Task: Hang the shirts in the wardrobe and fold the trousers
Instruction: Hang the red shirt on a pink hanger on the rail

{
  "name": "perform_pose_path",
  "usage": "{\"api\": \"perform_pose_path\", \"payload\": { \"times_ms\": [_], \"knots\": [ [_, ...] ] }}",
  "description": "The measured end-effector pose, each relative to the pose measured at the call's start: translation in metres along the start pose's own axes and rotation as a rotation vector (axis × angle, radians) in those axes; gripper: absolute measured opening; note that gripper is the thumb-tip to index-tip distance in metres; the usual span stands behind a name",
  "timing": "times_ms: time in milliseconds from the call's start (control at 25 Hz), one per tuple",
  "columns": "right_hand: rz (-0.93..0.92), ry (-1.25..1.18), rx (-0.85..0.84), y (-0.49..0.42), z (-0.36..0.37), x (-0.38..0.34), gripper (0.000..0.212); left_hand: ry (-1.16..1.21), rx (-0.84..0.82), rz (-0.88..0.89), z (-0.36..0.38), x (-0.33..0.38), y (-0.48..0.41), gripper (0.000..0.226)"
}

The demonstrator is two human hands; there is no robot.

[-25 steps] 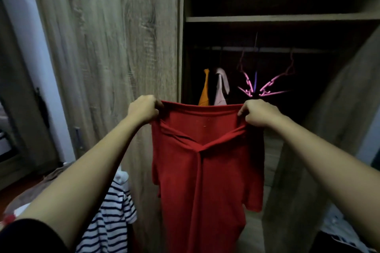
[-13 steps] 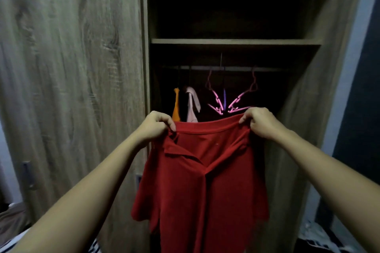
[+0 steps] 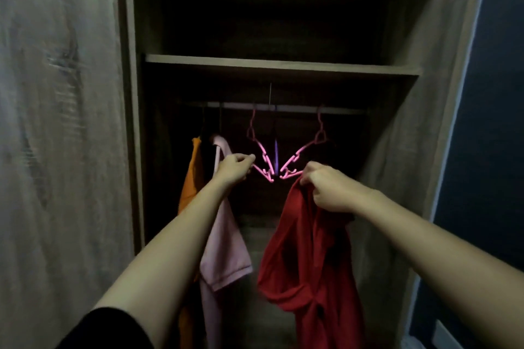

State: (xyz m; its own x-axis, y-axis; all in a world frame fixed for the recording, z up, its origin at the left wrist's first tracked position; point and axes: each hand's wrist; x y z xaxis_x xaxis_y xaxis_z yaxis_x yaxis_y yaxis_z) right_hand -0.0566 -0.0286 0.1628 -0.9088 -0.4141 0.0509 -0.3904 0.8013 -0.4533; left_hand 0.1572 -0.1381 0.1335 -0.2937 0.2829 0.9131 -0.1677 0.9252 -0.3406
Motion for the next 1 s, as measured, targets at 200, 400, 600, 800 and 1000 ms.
{"api": "perform_pose_path", "payload": {
  "times_ms": [200, 400, 600, 800, 1000],
  "knots": [
    [-0.012, 0.037, 0.005, 0.004, 0.016, 0.046, 0.045, -0.049, 0.144, -0.056, 0.064, -0.005, -0.069, 0.042],
    [0.043, -0.016, -0.003, 0.005, 0.029, 0.081, 0.05, 0.021, 0.237, -0.094, 0.087, -0.004, -0.099, 0.031],
    [0.084, -0.064, 0.046, 0.001, 0.042, 0.088, 0.051, 0.085, 0.246, -0.068, 0.08, -0.001, -0.096, 0.03],
    [0.056, -0.077, 0.006, -0.011, 0.057, 0.07, 0.055, -0.042, 0.416, -0.035, 0.038, -0.001, 0.007, 0.032],
    [0.142, -0.063, -0.081, -0.017, 0.075, 0.054, 0.061, -0.387, 0.506, 0.097, -0.054, -0.024, 0.11, 0.027]
  ]
}}
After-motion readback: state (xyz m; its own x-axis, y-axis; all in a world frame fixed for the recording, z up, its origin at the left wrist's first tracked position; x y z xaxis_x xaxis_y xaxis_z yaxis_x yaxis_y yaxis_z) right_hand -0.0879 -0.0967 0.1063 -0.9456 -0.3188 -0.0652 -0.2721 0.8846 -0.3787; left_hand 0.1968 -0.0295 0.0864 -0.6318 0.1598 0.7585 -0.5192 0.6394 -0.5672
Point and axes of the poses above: each hand's wrist, its own y-axis away from the middle knuckle, its own z-axis out of the palm, x = y × z, and after that the axes turned 6 degrees about x, right-handed
